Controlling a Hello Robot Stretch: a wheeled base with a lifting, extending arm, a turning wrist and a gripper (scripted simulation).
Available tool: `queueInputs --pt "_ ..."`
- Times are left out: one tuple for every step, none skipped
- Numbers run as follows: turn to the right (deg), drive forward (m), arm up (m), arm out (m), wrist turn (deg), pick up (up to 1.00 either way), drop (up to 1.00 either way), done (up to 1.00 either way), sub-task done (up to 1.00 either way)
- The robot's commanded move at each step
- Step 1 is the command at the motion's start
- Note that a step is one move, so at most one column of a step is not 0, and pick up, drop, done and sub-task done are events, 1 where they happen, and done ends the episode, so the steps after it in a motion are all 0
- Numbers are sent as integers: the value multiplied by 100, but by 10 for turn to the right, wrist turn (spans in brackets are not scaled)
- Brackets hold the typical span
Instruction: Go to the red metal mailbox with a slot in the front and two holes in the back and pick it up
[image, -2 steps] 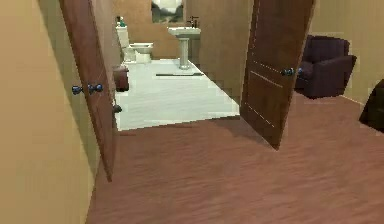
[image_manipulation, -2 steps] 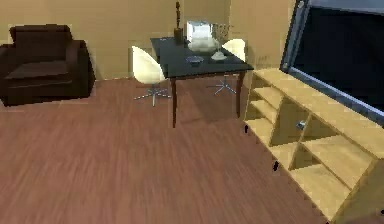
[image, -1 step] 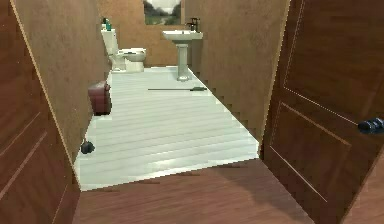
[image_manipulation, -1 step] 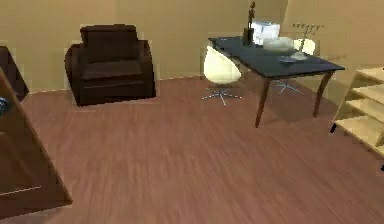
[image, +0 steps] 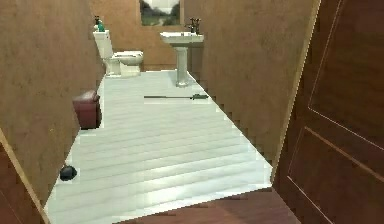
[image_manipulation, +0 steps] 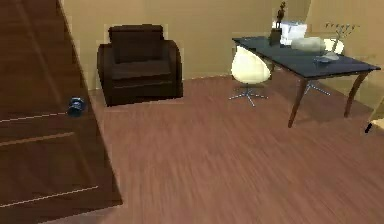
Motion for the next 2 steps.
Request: queueInputs --pt "-240 0 0 0 0 0 0 0 0" --pt "0 100 0 0 0 0 0 0 0"
